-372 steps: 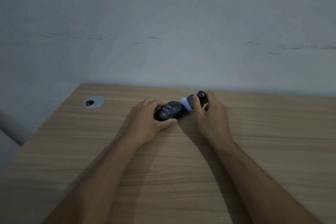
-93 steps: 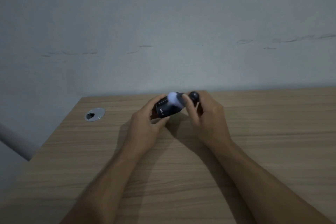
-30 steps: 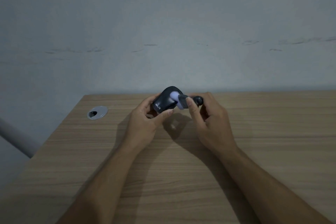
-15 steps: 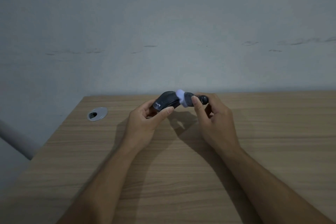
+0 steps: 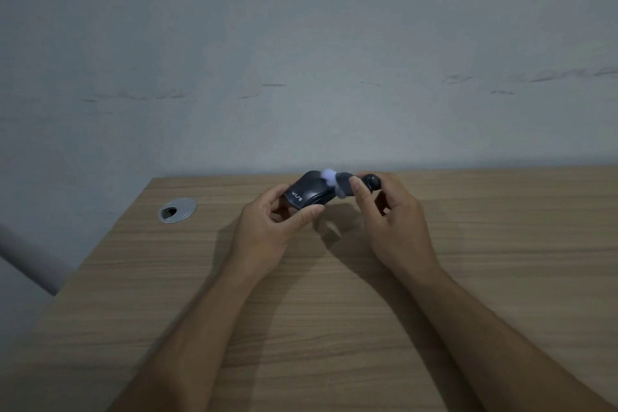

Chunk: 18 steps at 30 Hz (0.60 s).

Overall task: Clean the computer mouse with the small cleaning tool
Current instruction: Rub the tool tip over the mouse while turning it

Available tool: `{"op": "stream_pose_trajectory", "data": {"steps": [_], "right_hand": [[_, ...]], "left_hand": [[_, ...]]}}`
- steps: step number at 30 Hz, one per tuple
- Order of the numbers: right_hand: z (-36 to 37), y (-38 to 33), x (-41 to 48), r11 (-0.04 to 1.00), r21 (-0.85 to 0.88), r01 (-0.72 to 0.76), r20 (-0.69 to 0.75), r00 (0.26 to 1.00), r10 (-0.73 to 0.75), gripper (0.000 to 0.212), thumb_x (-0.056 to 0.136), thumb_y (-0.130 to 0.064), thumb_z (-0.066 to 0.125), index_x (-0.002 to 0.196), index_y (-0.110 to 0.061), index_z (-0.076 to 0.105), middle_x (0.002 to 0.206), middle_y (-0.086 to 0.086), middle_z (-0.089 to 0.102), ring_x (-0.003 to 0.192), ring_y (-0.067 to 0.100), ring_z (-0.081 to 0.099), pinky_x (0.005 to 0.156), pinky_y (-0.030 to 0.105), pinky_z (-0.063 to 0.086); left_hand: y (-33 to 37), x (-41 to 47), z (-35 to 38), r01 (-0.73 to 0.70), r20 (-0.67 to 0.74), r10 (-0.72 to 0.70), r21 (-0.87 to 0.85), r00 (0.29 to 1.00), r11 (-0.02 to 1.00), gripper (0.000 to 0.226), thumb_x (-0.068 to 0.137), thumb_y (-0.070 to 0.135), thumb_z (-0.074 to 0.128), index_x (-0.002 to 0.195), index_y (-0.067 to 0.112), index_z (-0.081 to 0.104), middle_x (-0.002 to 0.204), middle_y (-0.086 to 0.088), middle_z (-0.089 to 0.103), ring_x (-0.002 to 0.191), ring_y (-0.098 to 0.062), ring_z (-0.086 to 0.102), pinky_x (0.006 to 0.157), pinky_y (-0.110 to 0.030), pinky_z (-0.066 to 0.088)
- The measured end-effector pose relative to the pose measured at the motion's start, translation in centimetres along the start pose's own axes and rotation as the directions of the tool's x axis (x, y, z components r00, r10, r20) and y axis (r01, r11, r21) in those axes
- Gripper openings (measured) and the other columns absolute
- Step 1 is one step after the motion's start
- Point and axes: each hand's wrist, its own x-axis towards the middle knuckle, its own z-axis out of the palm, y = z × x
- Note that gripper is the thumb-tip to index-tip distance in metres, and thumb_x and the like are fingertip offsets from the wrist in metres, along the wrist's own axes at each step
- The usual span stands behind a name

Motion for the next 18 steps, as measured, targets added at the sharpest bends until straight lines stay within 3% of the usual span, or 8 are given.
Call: {"op": "stream_pose_trajectory", "data": {"steps": [3,5,9,13,15,18], "right_hand": [[0.4,-1.0,-0.4,0.994,0.058,0.098,0.15,0.983,-0.105,0.018,0.11,-0.033,0.068,0.114,-0.02,0.08,0.092,-0.015,0.068,0.073,0.0,0.059,0.067,0.014,0.041],[0.6,-0.7,-0.3,0.994,0.038,0.101,0.137,0.985,-0.106,0.017,0.11,-0.031,0.069,0.11,-0.018,0.079,0.088,-0.014,0.067,0.071,-0.002,0.058,0.067,0.01,0.039],[0.5,0.7,0.5,0.998,-0.065,-0.023,-0.016,1.0,0.022,0.015,0.11,-0.032,0.068,0.109,-0.021,0.078,0.095,-0.006,0.075,0.077,-0.008,0.062,0.07,0.006,0.039],[0.6,-0.6,-0.3,0.998,0.036,0.053,0.109,0.992,-0.057,0.019,0.109,-0.033,0.068,0.121,-0.023,0.079,0.105,-0.009,0.074,0.078,-0.001,0.064,0.073,0.01,0.044],[0.7,-1.3,-0.9,0.991,0.076,0.112,0.192,0.974,-0.125,0.018,0.109,-0.029,0.069,0.123,-0.023,0.079,0.107,-0.007,0.073,0.074,0.007,0.063,0.07,0.014,0.047],[0.9,-0.7,-0.4,0.995,0.025,0.093,0.151,0.984,-0.095,0.015,0.108,-0.028,0.07,0.12,-0.025,0.079,0.108,-0.007,0.074,0.08,0.009,0.066,0.072,0.012,0.046]], "left_hand": [[0.1,0.0,-0.2,-0.021,-0.019,0.022,0.076,1.0,0.997,0.048,0.082,0.027,0.094,0.125,0.034,0.074,0.107,0.016,0.084,0.1,0.005,0.079,0.09,-0.022,0.063],[0.5,-0.2,-0.1,-0.046,-0.028,0.051,0.149,0.998,0.988,0.056,0.082,0.029,0.094,0.131,0.037,0.069,0.107,0.026,0.078,0.102,0.017,0.073,0.09,-0.011,0.058],[0.1,-0.2,0.2,-0.08,-0.061,0.093,0.185,0.994,0.979,0.061,0.08,0.036,0.096,0.136,0.029,0.073,0.116,0.018,0.082,0.11,0.001,0.076,0.097,-0.023,0.06],[0.1,-0.1,0.1,-0.099,-0.087,0.131,0.308,0.987,0.946,0.063,0.081,0.034,0.095,0.139,0.029,0.072,0.121,0.017,0.08,0.111,0.009,0.072,0.092,-0.013,0.057],[0.2,-0.1,0.0,-0.094,-0.094,0.132,0.332,0.987,0.939,0.064,0.083,0.029,0.093,0.142,0.028,0.07,0.124,0.015,0.077,0.11,0.007,0.071,0.091,-0.015,0.058],[0.2,-0.3,0.0,-0.116,-0.105,0.164,0.365,0.981,0.924,0.064,0.083,0.031,0.093,0.142,0.027,0.069,0.126,0.014,0.076,0.111,0.001,0.07,0.093,-0.014,0.056]]}}
